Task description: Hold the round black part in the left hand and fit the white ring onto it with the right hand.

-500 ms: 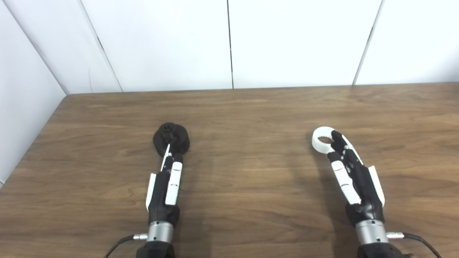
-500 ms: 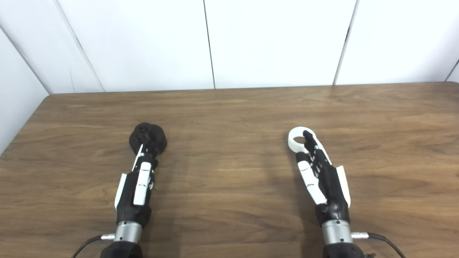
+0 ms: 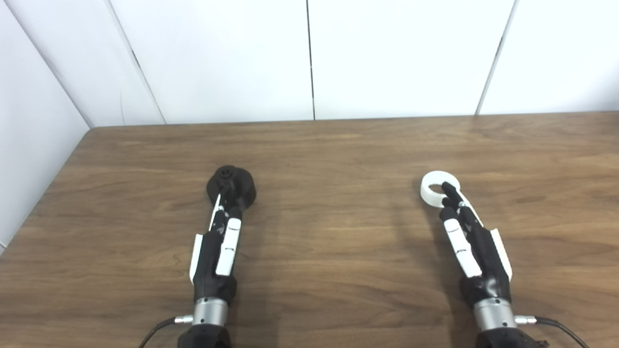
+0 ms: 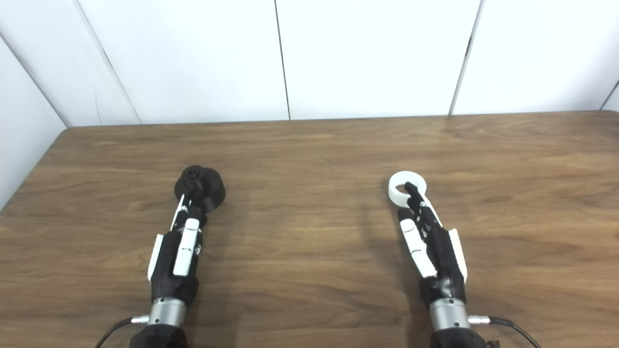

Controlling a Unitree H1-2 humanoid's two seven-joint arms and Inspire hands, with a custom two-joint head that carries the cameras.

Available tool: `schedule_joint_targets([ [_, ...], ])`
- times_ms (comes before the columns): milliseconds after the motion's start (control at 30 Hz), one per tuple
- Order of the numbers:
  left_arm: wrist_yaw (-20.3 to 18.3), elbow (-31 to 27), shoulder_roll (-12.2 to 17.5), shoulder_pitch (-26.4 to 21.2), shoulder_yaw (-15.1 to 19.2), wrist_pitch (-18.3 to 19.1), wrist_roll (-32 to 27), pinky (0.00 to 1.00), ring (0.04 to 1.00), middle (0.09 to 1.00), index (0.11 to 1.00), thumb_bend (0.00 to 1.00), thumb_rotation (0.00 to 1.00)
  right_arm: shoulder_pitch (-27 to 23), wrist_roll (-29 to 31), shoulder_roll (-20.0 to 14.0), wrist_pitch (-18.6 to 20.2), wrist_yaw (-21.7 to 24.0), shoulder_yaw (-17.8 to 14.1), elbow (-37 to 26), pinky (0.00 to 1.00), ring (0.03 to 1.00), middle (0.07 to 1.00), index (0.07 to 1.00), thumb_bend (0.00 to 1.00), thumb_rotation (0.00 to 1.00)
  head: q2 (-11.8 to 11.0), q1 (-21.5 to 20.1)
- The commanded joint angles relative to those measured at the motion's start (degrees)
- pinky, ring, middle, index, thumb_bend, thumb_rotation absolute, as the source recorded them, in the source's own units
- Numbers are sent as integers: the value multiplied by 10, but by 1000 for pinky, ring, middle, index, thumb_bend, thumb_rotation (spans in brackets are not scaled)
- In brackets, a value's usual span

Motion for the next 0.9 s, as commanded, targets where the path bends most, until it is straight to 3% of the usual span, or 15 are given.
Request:
schedule_joint_targets([
  [0,-4,-6,16,-3,0,-13,0,1000,1000,1000,1000,564,787,-5,-1,85,-28,-9,-1,0,930,948,949,882,482,741,0,3],
  [167,-3,-6,19,-3,-1,-14,5,1000,1000,1000,1000,565,746,-8,2,81,-33,-10,1,3,937,953,949,885,482,745,-1,6],
  [267,2,-28,42,-1,-10,14,64,1000,1000,1000,1000,604,713,-8,2,77,-36,-10,3,4,938,952,946,885,489,755,-4,11],
  [433,12,-69,72,-11,0,37,126,945,990,1000,996,707,456,-7,-3,71,-35,-9,3,5,931,947,946,883,487,771,-5,20],
  [533,9,-90,93,-24,12,60,137,986,996,997,971,833,311,-7,-1,70,-40,-6,3,8,922,945,942,877,518,778,-6,25],
  [633,2,-110,132,-38,16,102,186,945,971,975,955,942,361,-7,-5,72,-43,-8,5,12,906,934,935,872,534,777,-6,28],
  [867,-20,-102,210,-78,17,141,227,955,983,987,956,984,317,-8,-6,68,-53,-5,5,18,912,936,934,868,529,777,-7,32],
])
